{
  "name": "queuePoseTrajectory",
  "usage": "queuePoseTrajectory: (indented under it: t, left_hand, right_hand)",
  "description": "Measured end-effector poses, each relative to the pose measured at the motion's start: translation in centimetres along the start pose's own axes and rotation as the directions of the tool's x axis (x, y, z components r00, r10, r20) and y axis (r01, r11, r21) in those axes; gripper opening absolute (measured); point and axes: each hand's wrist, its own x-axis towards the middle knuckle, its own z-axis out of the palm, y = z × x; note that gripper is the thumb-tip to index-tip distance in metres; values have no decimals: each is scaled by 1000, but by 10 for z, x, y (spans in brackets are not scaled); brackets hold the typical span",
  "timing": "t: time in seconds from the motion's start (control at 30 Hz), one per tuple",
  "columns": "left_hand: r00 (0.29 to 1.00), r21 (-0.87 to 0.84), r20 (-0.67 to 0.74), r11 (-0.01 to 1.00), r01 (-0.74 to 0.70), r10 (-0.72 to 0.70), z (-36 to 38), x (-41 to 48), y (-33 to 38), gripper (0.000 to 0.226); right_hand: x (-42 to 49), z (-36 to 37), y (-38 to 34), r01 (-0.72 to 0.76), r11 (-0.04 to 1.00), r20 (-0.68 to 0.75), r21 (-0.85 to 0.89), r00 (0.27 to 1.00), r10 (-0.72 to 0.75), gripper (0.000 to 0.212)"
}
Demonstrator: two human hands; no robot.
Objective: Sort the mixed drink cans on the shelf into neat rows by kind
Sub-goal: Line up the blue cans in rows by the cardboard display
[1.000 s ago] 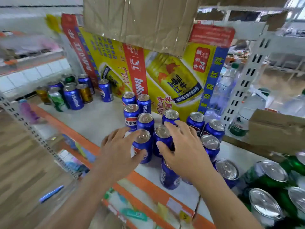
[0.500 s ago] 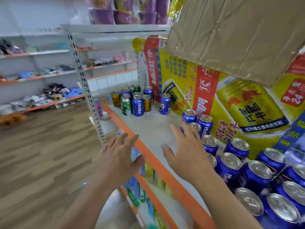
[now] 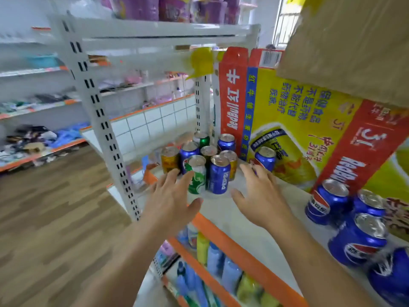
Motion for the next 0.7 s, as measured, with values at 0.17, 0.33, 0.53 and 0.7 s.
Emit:
queuePoseTrajectory:
  t: [0.17,0.33,0.53,0.7]
  left_hand:
    - [994,-80,19,991,-110,111,2,78,-37,76]
    - [969,-187,166,970,-154,186,23,126,-39,90]
    - [959,-274,176,947,-168,221,39,145,-47,63]
    - [956,-389,130,901,-194,262,35,154,-65,60]
  right_hand:
    - [57,9,-21,-131,982,-45,136,989,139,58]
    - [103,10,-21,-260,934,-56,246,958,282,45]
    - [143,26,-25,-370,831,-28,416,908,418,48]
    - [154,34,-38,-337,886,-105,318,916,386,35]
